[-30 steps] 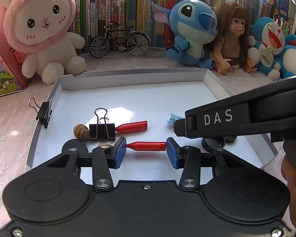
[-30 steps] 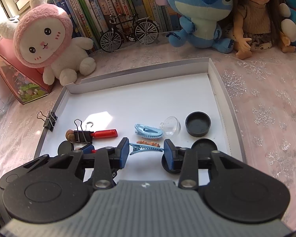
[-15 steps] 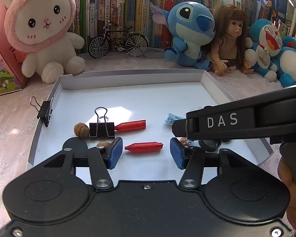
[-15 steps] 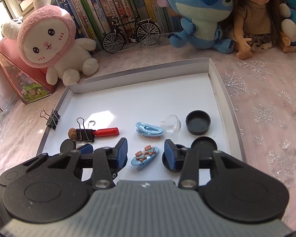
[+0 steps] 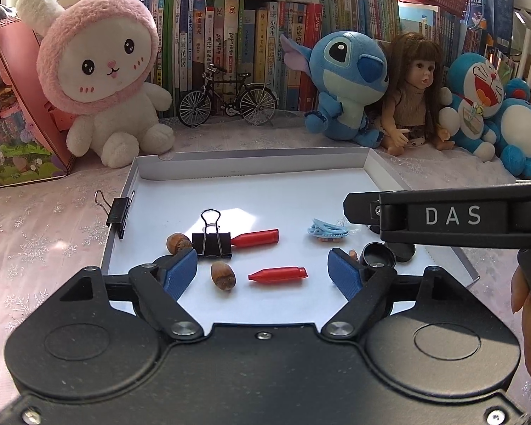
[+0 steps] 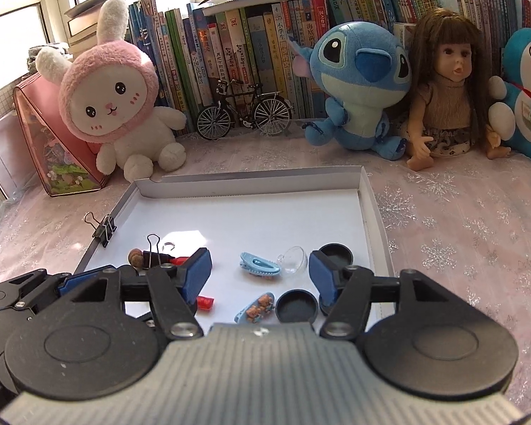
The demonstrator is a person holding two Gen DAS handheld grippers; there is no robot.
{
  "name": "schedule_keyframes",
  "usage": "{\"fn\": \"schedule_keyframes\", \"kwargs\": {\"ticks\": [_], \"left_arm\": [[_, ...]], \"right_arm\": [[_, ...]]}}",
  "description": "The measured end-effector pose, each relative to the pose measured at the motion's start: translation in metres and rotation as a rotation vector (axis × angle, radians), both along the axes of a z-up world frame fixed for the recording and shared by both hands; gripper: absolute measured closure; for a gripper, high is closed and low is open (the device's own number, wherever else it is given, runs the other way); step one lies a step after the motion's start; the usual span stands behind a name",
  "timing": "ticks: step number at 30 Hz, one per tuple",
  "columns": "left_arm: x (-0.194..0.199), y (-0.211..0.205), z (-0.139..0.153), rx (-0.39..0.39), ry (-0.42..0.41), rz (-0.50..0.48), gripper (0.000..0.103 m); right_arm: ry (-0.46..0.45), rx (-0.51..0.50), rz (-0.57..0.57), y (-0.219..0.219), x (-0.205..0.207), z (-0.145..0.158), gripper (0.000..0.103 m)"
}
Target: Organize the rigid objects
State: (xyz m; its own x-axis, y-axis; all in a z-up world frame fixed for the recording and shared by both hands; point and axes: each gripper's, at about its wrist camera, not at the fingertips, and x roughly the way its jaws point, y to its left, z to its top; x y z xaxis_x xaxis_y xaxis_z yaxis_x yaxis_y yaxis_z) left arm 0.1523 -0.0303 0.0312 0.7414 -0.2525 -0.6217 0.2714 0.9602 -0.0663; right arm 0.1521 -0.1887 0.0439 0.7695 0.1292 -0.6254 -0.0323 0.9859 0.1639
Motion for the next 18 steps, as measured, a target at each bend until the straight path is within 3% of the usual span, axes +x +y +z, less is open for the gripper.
{"fn": "schedule_keyframes", "kwargs": {"ticks": [18], "left_arm": [[-0.024,0.02,0.008,0.0,-0.013,0.039,0.019]], "right_arm": [[-0.129,-0.071,-0.035,-0.002,-0.042,0.007,0.016]]}}
